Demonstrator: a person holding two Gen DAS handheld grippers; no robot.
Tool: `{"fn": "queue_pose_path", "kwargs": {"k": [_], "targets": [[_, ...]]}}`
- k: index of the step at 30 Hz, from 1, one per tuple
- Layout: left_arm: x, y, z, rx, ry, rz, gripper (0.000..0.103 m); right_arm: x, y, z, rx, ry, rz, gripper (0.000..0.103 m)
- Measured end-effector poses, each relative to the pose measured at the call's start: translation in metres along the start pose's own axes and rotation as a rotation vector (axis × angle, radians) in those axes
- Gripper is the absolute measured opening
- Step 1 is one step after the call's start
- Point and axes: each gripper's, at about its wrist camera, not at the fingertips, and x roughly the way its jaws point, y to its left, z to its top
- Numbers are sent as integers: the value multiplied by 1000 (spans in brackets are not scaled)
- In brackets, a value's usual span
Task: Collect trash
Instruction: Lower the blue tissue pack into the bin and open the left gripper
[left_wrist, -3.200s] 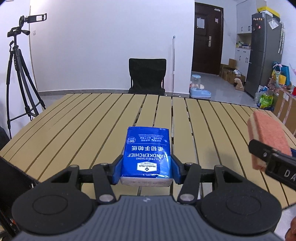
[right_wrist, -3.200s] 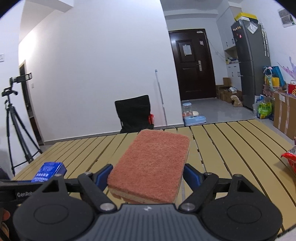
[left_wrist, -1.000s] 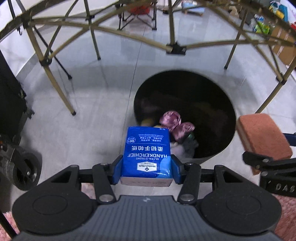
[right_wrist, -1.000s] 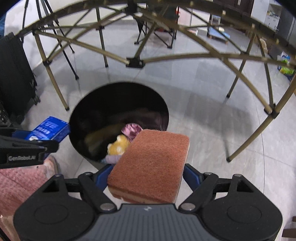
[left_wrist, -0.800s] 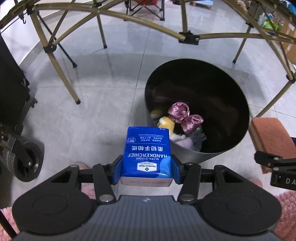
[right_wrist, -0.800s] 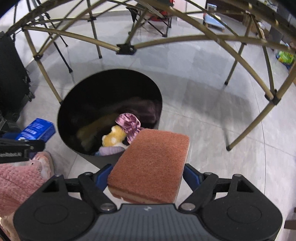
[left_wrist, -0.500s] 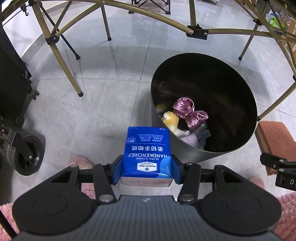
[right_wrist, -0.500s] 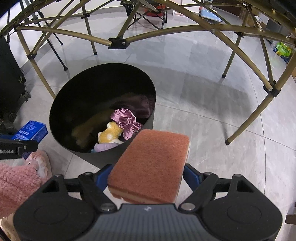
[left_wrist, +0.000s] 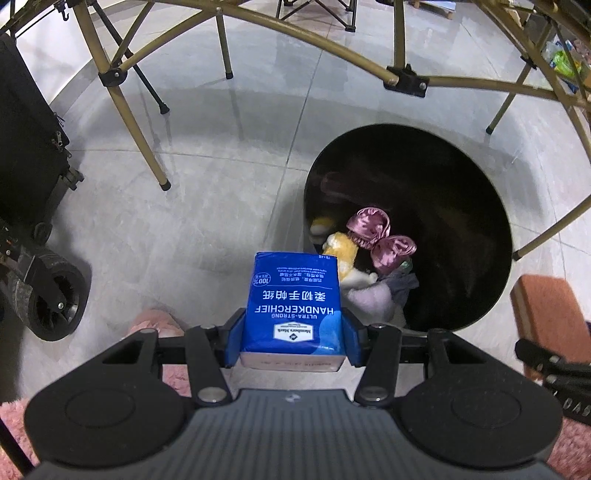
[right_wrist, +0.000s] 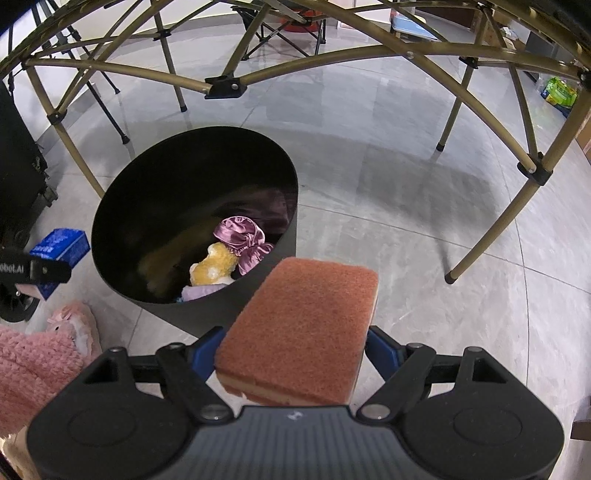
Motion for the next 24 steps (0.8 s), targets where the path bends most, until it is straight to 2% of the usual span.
{"fn": "queue_pose_path", "kwargs": {"k": [5,24], "targets": [[-9,-14,9,3,-25,-15,52,-2,-6,-2,13,-4,-1,81],[-7,-80,29,40,-28,-55,52,-3,-27,-5,68,-13,-30,81]]}}
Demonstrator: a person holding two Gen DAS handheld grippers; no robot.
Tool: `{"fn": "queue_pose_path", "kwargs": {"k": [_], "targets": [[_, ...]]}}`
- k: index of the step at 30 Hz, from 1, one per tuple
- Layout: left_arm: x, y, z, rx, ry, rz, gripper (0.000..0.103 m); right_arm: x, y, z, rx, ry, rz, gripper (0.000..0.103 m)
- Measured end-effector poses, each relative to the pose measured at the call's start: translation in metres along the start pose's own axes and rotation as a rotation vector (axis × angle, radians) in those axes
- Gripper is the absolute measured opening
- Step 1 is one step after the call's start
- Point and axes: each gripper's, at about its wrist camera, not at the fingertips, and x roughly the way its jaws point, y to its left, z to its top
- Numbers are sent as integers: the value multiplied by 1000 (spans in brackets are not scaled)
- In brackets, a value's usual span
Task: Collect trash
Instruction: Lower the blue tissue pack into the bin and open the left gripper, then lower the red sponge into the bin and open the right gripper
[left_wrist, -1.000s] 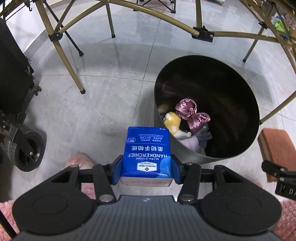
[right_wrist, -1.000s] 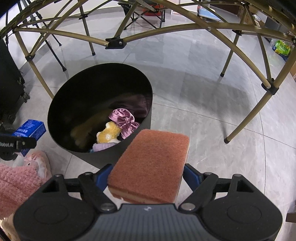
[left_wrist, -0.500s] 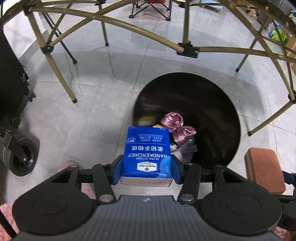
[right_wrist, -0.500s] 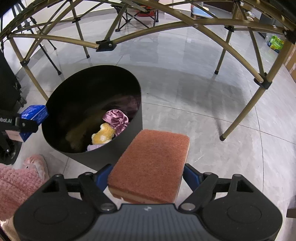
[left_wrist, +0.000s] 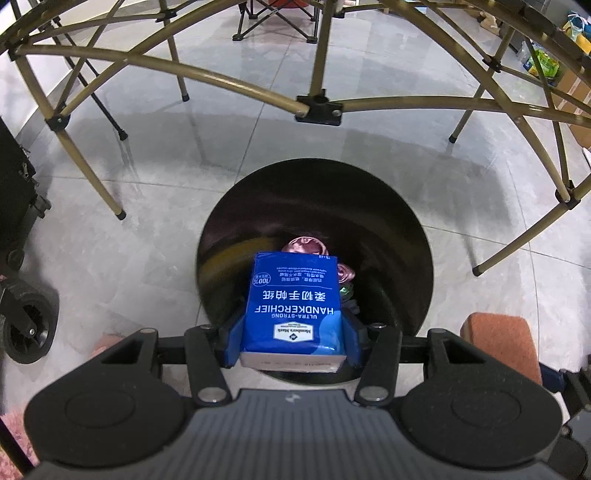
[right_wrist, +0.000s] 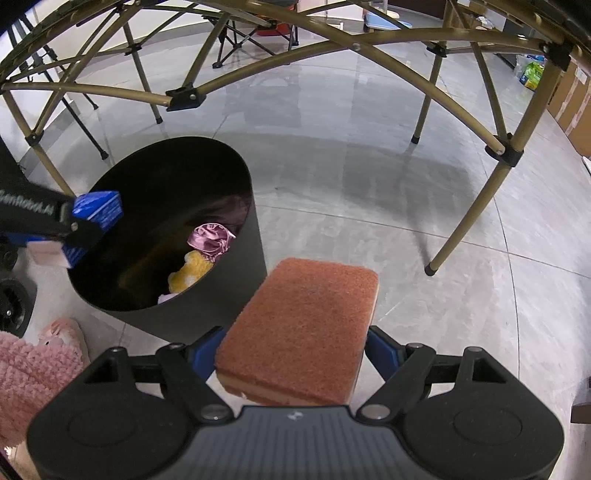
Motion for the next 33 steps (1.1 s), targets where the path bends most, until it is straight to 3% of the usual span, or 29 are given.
{"fn": "queue_pose_path", "kwargs": {"k": [17,19,21,23,33], "targets": [[11,-27,8,41,0,26,56,0,-8,0,30,-1,-17,81],[10,-28,9,45,-8,30,67,1,-8,0,31,-2,-19,81],[9,-29,9,45,-19,35,92,1,-8,0,34,-2,-23,81],[8,-29,10,43,-28,39,103,1,-8,0,36,-2,-24,81],[10,-25,9,40,-8,46,103,0,-5,1,33,-3,-27,81]]}}
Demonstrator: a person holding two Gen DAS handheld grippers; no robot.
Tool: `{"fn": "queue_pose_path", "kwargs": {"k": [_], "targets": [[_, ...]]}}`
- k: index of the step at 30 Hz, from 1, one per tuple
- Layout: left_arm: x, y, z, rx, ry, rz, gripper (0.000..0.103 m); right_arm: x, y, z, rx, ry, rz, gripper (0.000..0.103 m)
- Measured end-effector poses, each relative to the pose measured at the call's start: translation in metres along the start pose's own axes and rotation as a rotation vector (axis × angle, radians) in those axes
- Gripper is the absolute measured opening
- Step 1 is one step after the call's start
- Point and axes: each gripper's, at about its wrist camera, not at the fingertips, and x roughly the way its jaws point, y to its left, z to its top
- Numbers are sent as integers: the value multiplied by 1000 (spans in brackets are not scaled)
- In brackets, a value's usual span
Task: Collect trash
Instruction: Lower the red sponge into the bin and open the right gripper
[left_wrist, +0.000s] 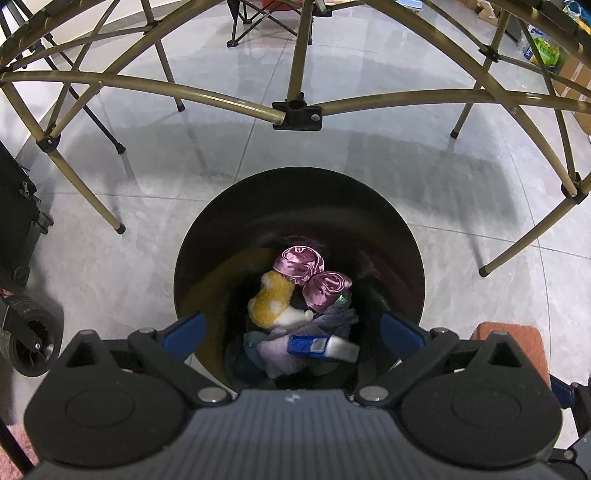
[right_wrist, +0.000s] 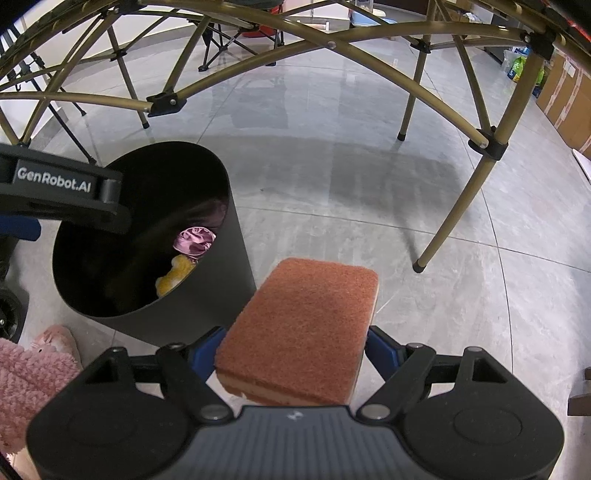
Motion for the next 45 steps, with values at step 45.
{"fn": "queue_pose_path", "kwargs": {"k": [45], "targets": [[-18,142,-18,-173,-50,128,103,-17,108,71,-86,-118,46,81]]}}
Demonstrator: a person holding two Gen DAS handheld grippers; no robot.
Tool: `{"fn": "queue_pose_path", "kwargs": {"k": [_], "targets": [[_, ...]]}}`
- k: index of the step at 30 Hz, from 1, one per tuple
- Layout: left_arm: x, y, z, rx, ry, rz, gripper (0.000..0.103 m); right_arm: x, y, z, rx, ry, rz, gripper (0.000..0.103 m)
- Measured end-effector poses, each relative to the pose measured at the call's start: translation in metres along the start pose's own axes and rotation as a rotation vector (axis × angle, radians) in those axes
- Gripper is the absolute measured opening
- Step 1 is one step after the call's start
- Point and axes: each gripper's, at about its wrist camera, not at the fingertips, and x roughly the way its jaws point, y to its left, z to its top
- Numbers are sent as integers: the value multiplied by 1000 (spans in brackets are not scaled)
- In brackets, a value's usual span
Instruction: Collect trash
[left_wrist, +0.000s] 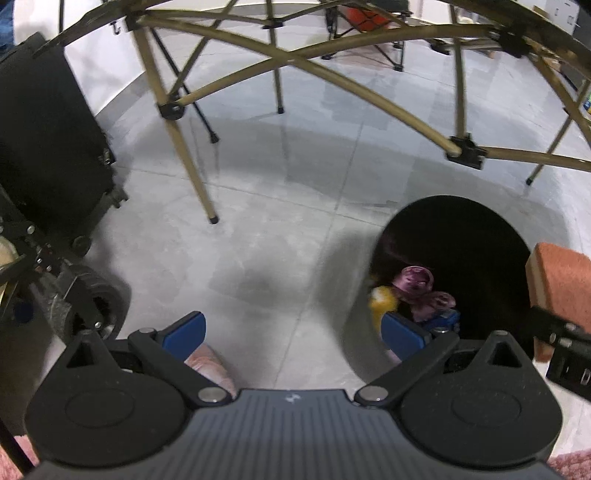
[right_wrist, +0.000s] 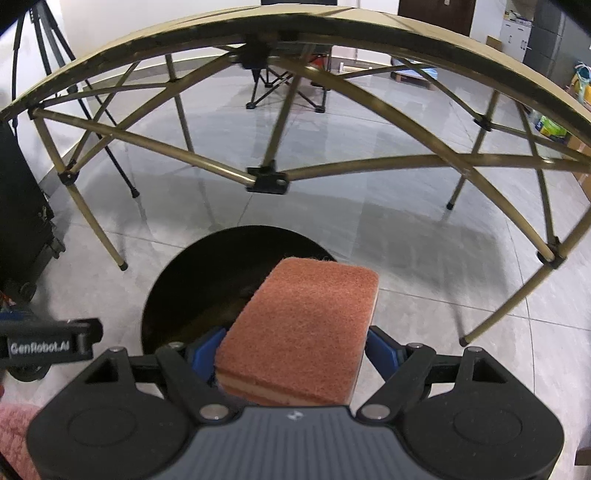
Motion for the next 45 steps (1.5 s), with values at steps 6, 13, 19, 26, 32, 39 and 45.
{"fn": "queue_pose_path", "kwargs": {"k": [6,13,19,26,32,39,45], "targets": [[2,24,-1,-36,4,6,103,13,19,11,-4,24,-1,81],[0,32,-1,-44,3,-6,103,27,35,18,-6,46,-10,82],[-5,32,-2,-43,-6,-22,103,36,32,19,22,81,3,103],[-27,27,-4,-14,-45,-60,103,19,25,15,21,70,1,103],[-74,32,-11,12,-117,-118,103,-38,12,7,44,8,-1,103],[-151,37,-26,90,-253,-163,103,-126,9,-17,7,-77,-1,103],[-198,43,-41,124,-310,-219,103,-188,14,-36,-25,-144,-4,103]]}}
